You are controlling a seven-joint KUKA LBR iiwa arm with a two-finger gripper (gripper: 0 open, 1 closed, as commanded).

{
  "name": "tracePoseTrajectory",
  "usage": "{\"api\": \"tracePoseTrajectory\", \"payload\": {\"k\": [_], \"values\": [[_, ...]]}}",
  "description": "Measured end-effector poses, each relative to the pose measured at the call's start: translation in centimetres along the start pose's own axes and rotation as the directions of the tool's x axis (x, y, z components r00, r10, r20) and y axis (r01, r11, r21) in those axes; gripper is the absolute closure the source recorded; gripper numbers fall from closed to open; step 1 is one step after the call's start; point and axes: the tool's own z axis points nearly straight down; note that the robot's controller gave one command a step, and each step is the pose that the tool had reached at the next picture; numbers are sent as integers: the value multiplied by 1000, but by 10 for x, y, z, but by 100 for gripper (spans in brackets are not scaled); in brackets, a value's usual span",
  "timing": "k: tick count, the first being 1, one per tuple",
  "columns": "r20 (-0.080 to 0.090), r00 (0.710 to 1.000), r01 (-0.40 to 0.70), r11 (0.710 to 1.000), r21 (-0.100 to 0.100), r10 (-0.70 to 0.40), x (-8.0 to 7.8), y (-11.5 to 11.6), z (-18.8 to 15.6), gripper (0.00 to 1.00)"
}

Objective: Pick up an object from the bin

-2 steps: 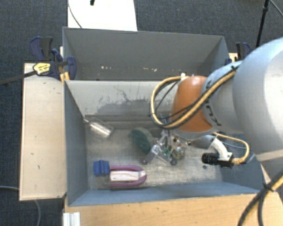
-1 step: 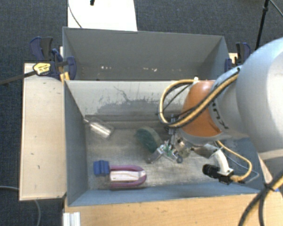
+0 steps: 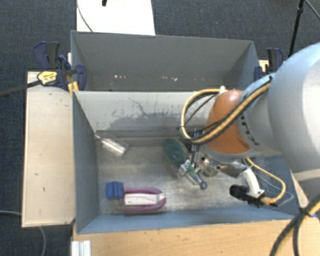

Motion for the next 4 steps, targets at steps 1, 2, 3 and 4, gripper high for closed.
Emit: {"api": "tracePoseTrajectory", "payload": {"k": [1,2,3,4], "values": [[-6,1000,5,1000,10,-5,-1,1,-22,100],[-6,1000,10,1000,10,-10,-1,1,-32,100],[-4,1000,15,1000,9,-15,-1,1,-35,100],[-5,1000,22,1000,9,-22,-2,2,-67,100]]}}
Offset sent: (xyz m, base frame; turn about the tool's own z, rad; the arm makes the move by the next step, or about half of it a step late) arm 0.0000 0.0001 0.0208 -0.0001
